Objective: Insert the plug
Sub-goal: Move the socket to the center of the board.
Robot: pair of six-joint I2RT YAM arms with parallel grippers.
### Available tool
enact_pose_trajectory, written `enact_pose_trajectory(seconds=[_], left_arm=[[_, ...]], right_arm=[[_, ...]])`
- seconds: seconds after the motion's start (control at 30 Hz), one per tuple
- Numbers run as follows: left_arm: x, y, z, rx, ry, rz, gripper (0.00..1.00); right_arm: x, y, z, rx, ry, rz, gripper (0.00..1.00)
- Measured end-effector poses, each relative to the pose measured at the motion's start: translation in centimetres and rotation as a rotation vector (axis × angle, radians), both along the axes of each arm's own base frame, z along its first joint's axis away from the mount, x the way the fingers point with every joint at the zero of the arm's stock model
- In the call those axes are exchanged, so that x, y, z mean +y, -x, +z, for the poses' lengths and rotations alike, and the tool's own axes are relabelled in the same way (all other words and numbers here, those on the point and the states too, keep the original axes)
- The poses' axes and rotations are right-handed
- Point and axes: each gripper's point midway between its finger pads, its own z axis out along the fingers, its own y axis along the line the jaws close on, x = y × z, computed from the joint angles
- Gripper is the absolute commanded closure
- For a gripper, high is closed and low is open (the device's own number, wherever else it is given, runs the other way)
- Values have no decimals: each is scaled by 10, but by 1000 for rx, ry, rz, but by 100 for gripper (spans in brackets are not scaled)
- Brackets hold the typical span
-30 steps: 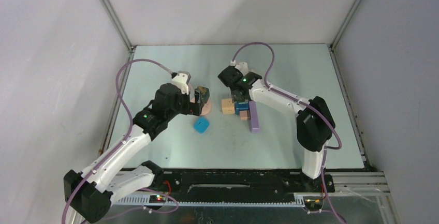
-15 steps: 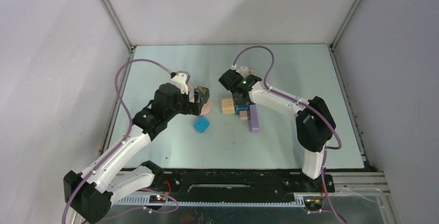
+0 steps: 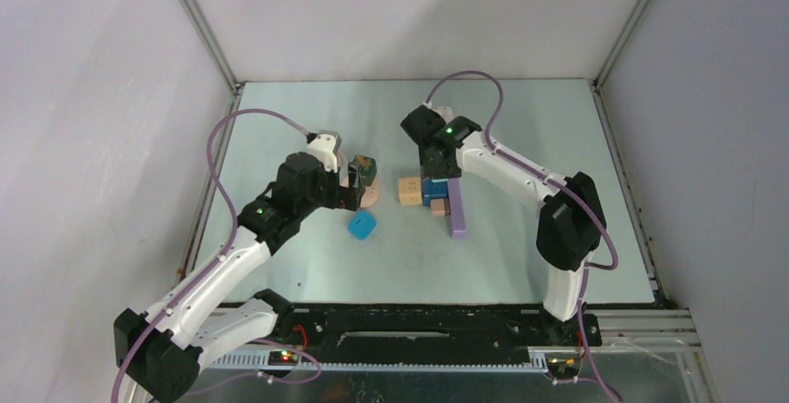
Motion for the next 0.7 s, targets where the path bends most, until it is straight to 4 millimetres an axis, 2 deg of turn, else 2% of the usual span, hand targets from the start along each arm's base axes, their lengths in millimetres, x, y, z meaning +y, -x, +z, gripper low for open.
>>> enact_pose_trajectory(seconds=[0.27,0.37,0.7], left_arm=[[0,0,0,1,1,-8,0],[-1,0,0,1,2,-12,0],[-1,0,0,1,2,-13,0]], right_arm=[[-3,-19,30,60,-114,-16,100],[-4,-22,28,102,-137,-14,100],[0,-5,21,279,-142,39,100]])
